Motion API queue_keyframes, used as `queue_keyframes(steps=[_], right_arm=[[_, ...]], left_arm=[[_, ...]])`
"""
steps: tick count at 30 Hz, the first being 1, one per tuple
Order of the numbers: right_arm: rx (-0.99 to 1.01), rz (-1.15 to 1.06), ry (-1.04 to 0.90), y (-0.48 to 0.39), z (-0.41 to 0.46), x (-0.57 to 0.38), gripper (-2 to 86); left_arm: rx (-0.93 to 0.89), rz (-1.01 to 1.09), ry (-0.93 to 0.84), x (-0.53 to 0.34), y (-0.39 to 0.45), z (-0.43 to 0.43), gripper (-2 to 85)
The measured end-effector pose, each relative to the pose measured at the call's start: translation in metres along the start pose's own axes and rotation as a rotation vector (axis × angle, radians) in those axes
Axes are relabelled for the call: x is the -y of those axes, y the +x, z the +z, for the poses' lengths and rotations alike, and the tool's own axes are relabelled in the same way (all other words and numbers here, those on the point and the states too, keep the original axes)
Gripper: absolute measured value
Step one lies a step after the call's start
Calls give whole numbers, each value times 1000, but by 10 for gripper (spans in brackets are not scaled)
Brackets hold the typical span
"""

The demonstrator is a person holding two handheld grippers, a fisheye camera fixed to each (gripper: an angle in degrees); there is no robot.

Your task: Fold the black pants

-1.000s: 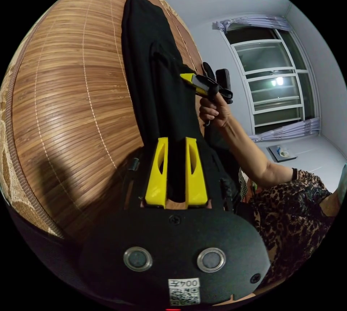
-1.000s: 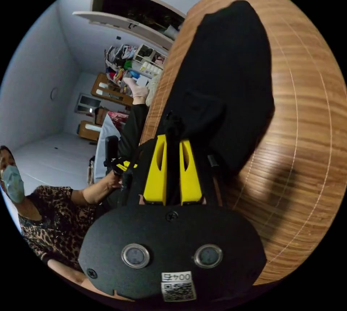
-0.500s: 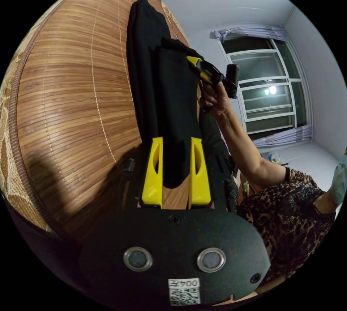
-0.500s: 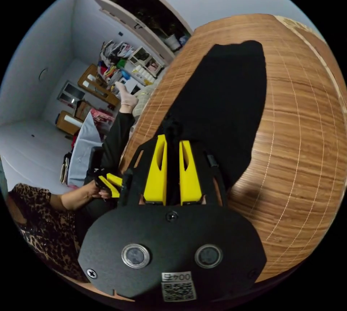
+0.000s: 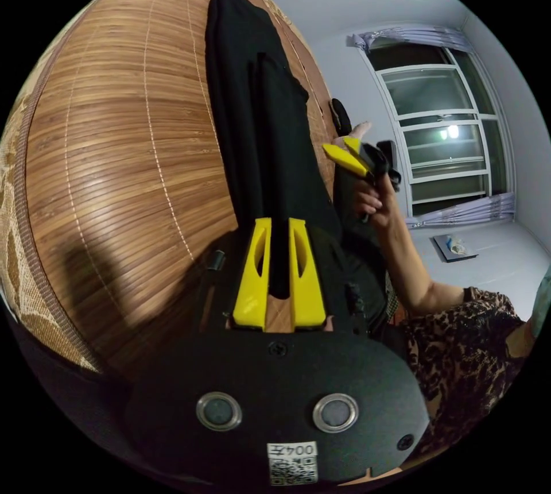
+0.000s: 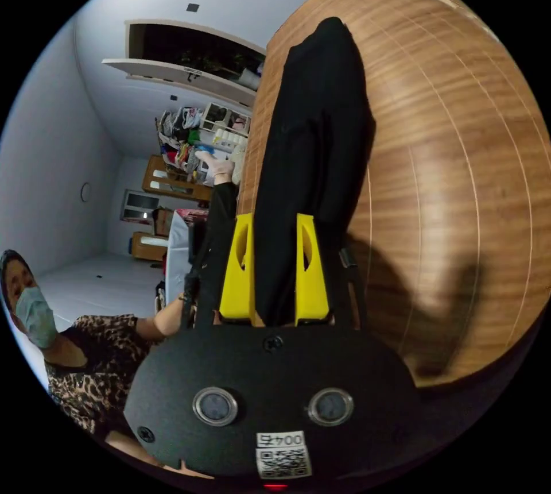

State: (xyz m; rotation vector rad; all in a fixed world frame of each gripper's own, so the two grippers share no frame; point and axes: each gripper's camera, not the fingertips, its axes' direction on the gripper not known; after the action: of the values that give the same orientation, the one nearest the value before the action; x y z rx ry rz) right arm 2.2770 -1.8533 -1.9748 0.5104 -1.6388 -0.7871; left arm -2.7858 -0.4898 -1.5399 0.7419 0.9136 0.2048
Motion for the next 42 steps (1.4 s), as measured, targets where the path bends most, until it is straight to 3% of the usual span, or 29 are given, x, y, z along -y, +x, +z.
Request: queue_keyframes(steps=[9, 22, 28, 37, 42], right_arm=[[235, 238, -18, 46, 0, -91, 134], [238, 143, -145, 42, 15, -105, 134], [167, 106, -238, 35, 37, -114, 134], [128, 10, -261, 19, 61, -132, 92], [-121, -60, -361, -3, 91, -146, 59]], left_arm=[[-63, -56, 14, -3, -9, 5, 13], [-3, 67, 217, -33, 36, -19, 15], [1, 125, 153, 0, 72, 22, 5], [321, 195, 22, 46, 102, 102, 2], [354, 204, 27, 44, 101, 112, 3]])
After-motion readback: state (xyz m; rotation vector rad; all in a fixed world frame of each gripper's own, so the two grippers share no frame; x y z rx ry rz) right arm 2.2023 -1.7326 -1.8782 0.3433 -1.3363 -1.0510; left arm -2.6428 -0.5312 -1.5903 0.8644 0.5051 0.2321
